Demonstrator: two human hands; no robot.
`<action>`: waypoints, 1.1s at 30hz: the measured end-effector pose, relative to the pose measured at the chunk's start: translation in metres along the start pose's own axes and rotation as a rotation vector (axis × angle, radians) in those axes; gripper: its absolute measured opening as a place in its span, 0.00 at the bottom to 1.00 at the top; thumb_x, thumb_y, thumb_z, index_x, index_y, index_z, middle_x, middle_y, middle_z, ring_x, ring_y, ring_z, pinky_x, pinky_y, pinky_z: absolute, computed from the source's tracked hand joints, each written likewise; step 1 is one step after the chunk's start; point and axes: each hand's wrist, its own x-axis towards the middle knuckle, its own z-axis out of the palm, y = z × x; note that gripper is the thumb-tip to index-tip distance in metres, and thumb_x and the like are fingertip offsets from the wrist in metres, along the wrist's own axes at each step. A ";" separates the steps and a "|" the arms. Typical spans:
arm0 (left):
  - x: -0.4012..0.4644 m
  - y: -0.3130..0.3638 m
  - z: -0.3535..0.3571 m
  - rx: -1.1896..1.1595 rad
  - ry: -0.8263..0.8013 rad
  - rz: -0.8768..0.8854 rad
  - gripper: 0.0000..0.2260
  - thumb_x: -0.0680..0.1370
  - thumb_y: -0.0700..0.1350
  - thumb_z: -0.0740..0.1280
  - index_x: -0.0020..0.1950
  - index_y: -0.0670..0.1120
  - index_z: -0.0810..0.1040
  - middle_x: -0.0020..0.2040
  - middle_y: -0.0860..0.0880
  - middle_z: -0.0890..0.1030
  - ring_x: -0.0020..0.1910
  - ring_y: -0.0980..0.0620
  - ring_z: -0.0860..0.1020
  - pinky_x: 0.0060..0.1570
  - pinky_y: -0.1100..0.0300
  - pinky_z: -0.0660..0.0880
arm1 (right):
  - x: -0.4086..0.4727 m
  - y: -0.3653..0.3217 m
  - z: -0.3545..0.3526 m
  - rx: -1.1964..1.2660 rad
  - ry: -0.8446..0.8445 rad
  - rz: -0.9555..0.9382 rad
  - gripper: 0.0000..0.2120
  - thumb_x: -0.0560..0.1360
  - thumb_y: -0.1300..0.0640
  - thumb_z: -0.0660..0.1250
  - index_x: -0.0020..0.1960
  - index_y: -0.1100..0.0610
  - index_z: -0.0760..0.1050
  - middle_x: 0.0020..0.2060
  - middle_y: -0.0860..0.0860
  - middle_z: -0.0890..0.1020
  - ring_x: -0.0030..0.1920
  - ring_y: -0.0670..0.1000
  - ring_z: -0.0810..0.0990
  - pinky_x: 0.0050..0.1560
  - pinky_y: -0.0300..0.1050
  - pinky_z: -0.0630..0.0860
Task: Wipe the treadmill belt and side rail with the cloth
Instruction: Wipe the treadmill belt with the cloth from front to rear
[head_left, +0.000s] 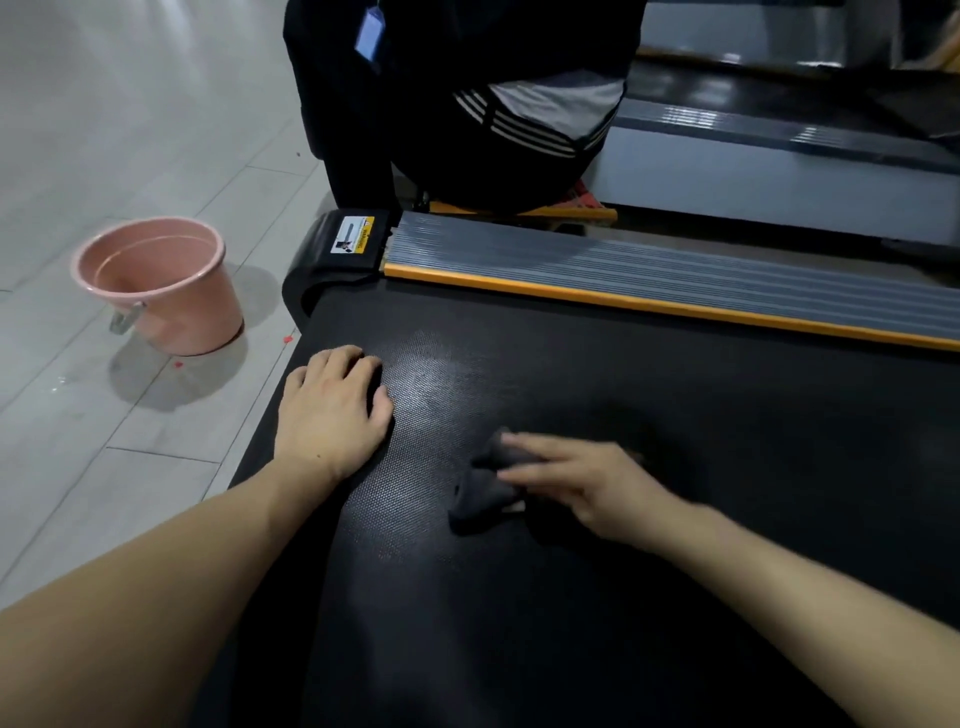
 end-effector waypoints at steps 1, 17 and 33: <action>-0.003 -0.001 -0.003 -0.005 -0.009 0.015 0.20 0.77 0.55 0.57 0.63 0.50 0.78 0.64 0.50 0.77 0.65 0.46 0.72 0.64 0.46 0.69 | 0.015 0.018 -0.005 -0.040 0.033 0.034 0.16 0.79 0.62 0.66 0.64 0.50 0.81 0.72 0.51 0.73 0.72 0.49 0.71 0.70 0.43 0.69; -0.063 -0.019 -0.010 0.026 -0.043 -0.001 0.26 0.79 0.60 0.53 0.74 0.53 0.71 0.76 0.52 0.69 0.78 0.50 0.62 0.73 0.45 0.61 | 0.019 -0.017 0.021 0.043 0.070 0.025 0.12 0.80 0.54 0.69 0.62 0.49 0.82 0.70 0.48 0.75 0.69 0.45 0.74 0.68 0.41 0.72; -0.058 -0.014 -0.017 0.051 -0.106 0.003 0.24 0.80 0.58 0.54 0.73 0.51 0.69 0.75 0.51 0.68 0.78 0.48 0.60 0.70 0.40 0.64 | 0.079 -0.005 0.027 0.009 0.163 0.255 0.25 0.71 0.53 0.78 0.67 0.52 0.79 0.64 0.47 0.80 0.66 0.42 0.76 0.70 0.37 0.68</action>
